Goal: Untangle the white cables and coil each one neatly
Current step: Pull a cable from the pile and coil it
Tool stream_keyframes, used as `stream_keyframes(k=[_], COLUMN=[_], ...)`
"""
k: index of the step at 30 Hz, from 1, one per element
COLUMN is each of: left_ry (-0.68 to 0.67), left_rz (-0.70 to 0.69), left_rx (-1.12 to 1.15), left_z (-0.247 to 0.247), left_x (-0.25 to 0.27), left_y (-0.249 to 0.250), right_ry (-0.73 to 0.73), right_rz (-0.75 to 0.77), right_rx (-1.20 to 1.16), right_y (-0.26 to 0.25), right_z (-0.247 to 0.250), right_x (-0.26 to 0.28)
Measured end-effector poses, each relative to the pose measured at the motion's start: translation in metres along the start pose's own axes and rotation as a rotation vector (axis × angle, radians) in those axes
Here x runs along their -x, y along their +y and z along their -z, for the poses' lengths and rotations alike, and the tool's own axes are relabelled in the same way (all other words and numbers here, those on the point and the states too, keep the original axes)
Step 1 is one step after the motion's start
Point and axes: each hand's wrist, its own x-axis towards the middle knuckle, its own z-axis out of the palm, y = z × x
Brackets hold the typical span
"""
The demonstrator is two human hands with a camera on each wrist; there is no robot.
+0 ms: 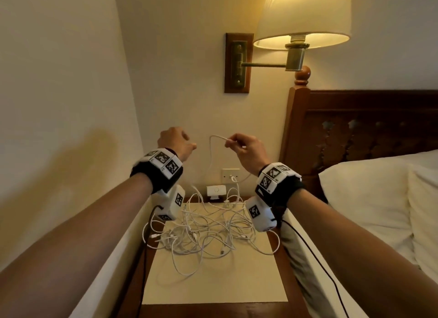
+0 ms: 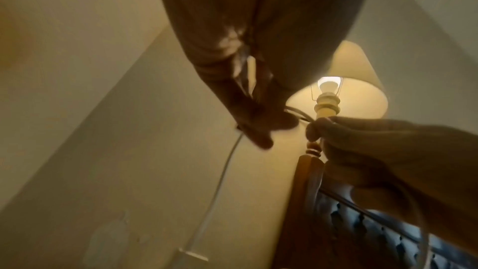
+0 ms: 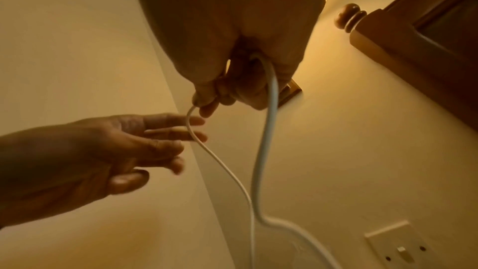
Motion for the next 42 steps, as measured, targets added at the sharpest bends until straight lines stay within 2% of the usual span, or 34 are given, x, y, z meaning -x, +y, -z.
stream_keyframes(k=[1,2,4,5,7,9,11,13,14,15,17,19,21,23,25,28,30,32,33,34,37,38,40,42], left_ry=[-0.042,-0.143,-0.331,-0.355,-0.252,-0.056,0.154,0.261,0.233,0.149,-0.088,-0.226,-0.314,-0.368,-0.271,0.047,0.219,0.320,0.306,0.230,-0.131,-0.183,-0.221,-0.398], left_rz=[-0.110,-0.210,-0.295,-0.315,-0.335,-0.327,-0.233,-0.152,-0.139,-0.140,-0.140,-0.208,-0.280,-0.311,-0.348,-0.365,-0.341,-0.296,-0.268,-0.227,-0.051,-0.096,-0.288,-0.340], left_rx=[0.117,0.235,0.376,0.396,0.404,0.455,0.610,0.631,0.543,0.415,0.206,0.235,0.392,0.404,0.356,0.486,0.649,0.671,0.595,0.469,0.067,-0.025,-0.146,-0.268], left_z=[-0.005,-0.009,-0.014,-0.015,-0.014,-0.005,0.014,0.034,0.039,0.042,0.038,0.028,0.017,0.008,0.006,0.025,0.050,0.070,0.075,0.077,0.066,0.062,0.053,0.045], left_x=[0.003,0.004,0.008,0.011,0.011,-0.002,-0.020,-0.037,-0.040,-0.036,-0.018,0.003,0.016,0.022,0.022,0.005,-0.007,-0.013,-0.016,-0.016,0.002,0.010,0.024,0.036], left_y=[0.003,0.005,0.008,0.008,0.008,0.005,-0.001,-0.011,-0.017,-0.019,-0.017,-0.006,0.006,0.012,0.013,0.021,0.028,0.030,0.027,0.022,0.007,0.008,0.016,0.028], right_ry=[-0.032,-0.053,-0.068,-0.079,-0.137,-0.192,-0.233,-0.246,-0.229,-0.194,-0.115,-0.087,-0.108,-0.130,-0.146,-0.181,-0.246,-0.264,-0.229,-0.169,-0.013,0.009,0.015,-0.004], right_rz=[0.010,0.020,0.035,0.038,0.015,-0.077,-0.179,-0.223,-0.230,-0.226,-0.173,-0.101,-0.029,0.022,0.036,0.001,-0.096,-0.206,-0.253,-0.291,-0.244,-0.189,-0.111,-0.079], right_rx=[0.029,0.053,0.057,0.049,0.021,-0.105,-0.254,-0.294,-0.302,-0.306,-0.282,-0.228,-0.187,-0.161,-0.162,-0.140,-0.148,-0.203,-0.223,-0.216,-0.081,-0.026,0.052,0.115], right_y=[-0.004,-0.006,-0.008,-0.008,-0.007,0.004,0.023,0.040,0.046,0.046,0.037,0.016,-0.006,-0.020,-0.020,0.007,0.032,0.049,0.053,0.054,0.043,0.037,0.022,0.011], right_z=[-0.001,-0.001,0.001,0.003,0.004,0.001,-0.004,-0.007,-0.007,-0.005,-0.002,0.000,0.003,0.007,0.009,-0.005,-0.018,-0.022,-0.019,-0.013,0.009,0.015,0.022,0.027], right_x=[-0.005,-0.008,-0.012,-0.013,-0.010,-0.002,0.017,0.036,0.041,0.042,0.030,0.014,0.003,-0.003,-0.005,0.009,0.029,0.046,0.048,0.046,0.025,0.017,0.005,-0.003])
